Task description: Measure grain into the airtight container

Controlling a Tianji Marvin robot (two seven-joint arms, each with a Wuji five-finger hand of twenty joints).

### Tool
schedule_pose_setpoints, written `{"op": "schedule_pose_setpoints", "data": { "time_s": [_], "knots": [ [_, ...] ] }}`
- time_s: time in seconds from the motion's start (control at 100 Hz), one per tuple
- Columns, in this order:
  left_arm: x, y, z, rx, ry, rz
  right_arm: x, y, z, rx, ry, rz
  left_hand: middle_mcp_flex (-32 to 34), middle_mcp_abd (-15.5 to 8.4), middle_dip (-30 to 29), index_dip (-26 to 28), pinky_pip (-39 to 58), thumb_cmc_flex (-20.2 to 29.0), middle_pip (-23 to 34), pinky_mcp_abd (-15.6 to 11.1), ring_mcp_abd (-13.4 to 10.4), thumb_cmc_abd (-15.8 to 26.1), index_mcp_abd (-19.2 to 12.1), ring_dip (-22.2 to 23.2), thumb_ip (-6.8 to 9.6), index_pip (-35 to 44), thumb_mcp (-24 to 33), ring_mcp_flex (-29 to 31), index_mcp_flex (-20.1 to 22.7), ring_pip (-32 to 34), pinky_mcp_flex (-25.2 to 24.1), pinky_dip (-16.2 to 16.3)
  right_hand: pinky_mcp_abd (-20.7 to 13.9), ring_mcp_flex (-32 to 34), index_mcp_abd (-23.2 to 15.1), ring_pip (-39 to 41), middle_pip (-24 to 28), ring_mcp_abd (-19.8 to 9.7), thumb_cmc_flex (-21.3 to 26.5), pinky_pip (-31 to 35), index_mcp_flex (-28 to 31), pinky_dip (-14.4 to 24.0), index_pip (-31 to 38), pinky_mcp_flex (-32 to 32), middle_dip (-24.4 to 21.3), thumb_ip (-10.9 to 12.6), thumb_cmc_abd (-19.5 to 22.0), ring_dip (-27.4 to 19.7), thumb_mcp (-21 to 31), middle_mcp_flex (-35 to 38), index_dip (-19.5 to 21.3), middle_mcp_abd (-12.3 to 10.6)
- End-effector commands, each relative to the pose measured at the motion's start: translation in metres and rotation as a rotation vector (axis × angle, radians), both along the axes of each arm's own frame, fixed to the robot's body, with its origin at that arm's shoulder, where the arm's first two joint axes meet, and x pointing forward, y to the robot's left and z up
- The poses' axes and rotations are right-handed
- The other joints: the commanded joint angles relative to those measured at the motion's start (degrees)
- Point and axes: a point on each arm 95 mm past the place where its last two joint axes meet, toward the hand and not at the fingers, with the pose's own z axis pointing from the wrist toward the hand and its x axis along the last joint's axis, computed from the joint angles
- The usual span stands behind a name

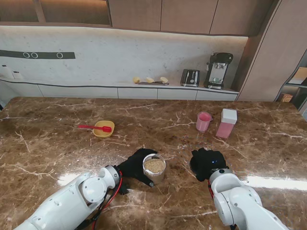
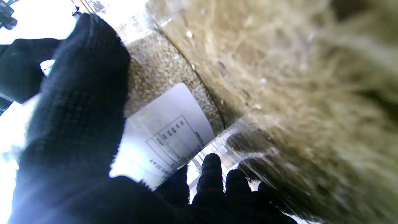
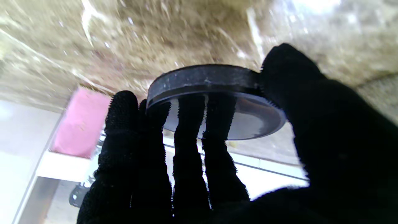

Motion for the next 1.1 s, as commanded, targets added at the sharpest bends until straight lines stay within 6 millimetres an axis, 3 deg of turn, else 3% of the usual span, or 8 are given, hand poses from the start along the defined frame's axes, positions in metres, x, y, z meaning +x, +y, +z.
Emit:
{"op": "schedule_pose_setpoints", "data": {
  "time_s": [0.0, 0.24, 0.48, 0.57, 0.63, 0.68, 1.0, 1.09],
  "knots": [
    [-0.023, 0.018, -0.035, 0.082, 0.089, 0.003, -0.007, -0.006, -0.020, -0.020, 0.056, -0.023, 0.8, -1.1, -0.3, 5.0, 14.8, 7.8, -0.2, 23.0, 9.4, 18.6, -9.8, 2.1, 2.09, 12.9, 11.2, 3.4, 8.5, 5.1, 5.2, 3.7, -2.7, -0.4, -1.4, 3.3, 3.6, -6.9, 2.2, -0.8, 0.7, 1.6, 4.7, -0.8, 1.5, 1.8, 6.2, 1.0, 4.5, 0.3, 1.6, -1.9],
    [-0.025, 0.019, -0.033, 0.087, 0.087, 0.001, -0.007, -0.011, -0.036, -0.049, 0.045, -0.045, 0.7, -0.8, -0.3, 5.0, 14.7, 7.5, -0.2, 23.0, 9.4, 18.6, -9.6, 2.1, 2.02, 12.7, 11.7, 3.3, 8.2, 5.1, 5.2, 3.7, -2.9, -2.3, -0.8, 2.7, 3.4, -7.0, 0.8, -1.7, -1.5, 1.5, 3.8, -2.4, 1.5, 1.4, 5.2, 0.6, 2.5, -2.3, 1.4, -1.9],
    [-0.028, 0.019, -0.028, 0.090, 0.087, -0.001, -0.008, -0.014, -0.040, -0.061, 0.058, -0.051, 0.9, -0.4, -0.3, 4.8, 14.6, 7.4, -0.1, 23.0, 9.4, 18.7, -9.6, 2.1, 2.02, 12.4, 12.1, 3.3, 7.9, 5.2, 5.1, 3.7, -2.2, -8.9, 1.8, -0.9, 2.1, -6.8, -2.1, -4.6, -7.4, 1.7, 0.4, -7.6, 0.7, 1.5, 5.8, -1.6, -4.4, -8.7, 0.1, -1.2],
    [-0.028, 0.018, -0.028, 0.089, 0.087, -0.004, -0.009, -0.014, -0.040, -0.061, 0.071, -0.051, 0.9, -0.4, -0.3, 4.7, 14.6, 7.3, -0.1, 23.0, 9.5, 18.7, -9.5, 2.2, 2.02, 12.2, 12.2, 3.3, 7.7, 5.2, 5.2, 3.7, -2.0, -11.4, 2.6, -2.6, 1.6, -6.6, -2.2, -6.7, -9.4, 3.0, -1.0, -9.8, 0.5, 2.1, 7.9, -2.9, -10.5, -11.3, 0.1, -0.9],
    [-0.029, 0.018, -0.027, 0.089, 0.088, -0.005, -0.009, -0.015, -0.039, -0.059, 0.076, -0.050, 0.9, -0.4, -0.3, 4.7, 14.6, 7.3, -0.1, 23.0, 9.5, 18.7, -9.5, 2.2, 2.02, 12.2, 12.3, 3.3, 7.8, 5.2, 5.2, 3.7, -1.9, -12.5, 2.8, -3.7, 1.1, -6.4, -2.3, -7.8, -10.2, 3.9, -1.5, -10.7, 0.2, 3.3, 10.6, -3.8, -18.1, -12.3, 0.4, -0.8],
    [-0.029, 0.018, -0.027, 0.088, 0.088, -0.007, -0.009, -0.015, -0.039, -0.057, 0.078, -0.050, 0.8, -0.4, -0.3, 4.7, 14.5, 7.1, -0.1, 23.0, 9.5, 18.7, -9.6, 2.2, 2.00, 12.1, 12.4, 3.3, 7.6, 5.2, 5.2, 3.7, -1.8, -13.2, 3.0, -4.7, 0.8, -6.1, -3.9, -8.3, -10.7, 4.0, -1.7, -11.3, 0.1, 4.0, 10.4, -4.4, -20.0, -12.8, 0.4, -0.7],
    [-0.030, 0.017, -0.025, 0.091, 0.087, -0.009, -0.011, -0.014, -0.034, -0.041, 0.059, -0.036, 0.8, -0.5, -0.4, 3.5, 14.5, 4.1, -0.2, 23.0, 9.4, 18.7, -8.6, 2.1, 2.52, 10.1, 14.7, 3.3, 5.7, 5.2, 5.2, 3.7, -0.9, -17.9, 3.7, -11.2, -3.6, -5.3, -7.9, -14.4, -13.6, 3.1, -3.1, -18.0, -3.2, 5.2, 10.7, -8.5, -20.3, -16.7, 0.6, 0.2],
    [-0.030, 0.017, -0.025, 0.092, 0.086, -0.011, -0.012, -0.013, -0.030, -0.026, 0.036, -0.026, 0.6, -0.6, -0.4, 0.8, 14.6, 0.3, -0.3, 23.0, 9.5, 18.6, -7.7, 2.1, 4.28, 7.8, 18.5, 3.1, 4.3, 5.1, 5.2, 3.8, -1.2, -18.8, 3.6, -12.2, -4.6, -5.4, -8.9, -16.5, -14.2, 2.7, -3.3, -19.5, -4.3, 5.2, 10.7, -9.2, -19.8, -17.4, 0.8, 0.3]
  ]
}}
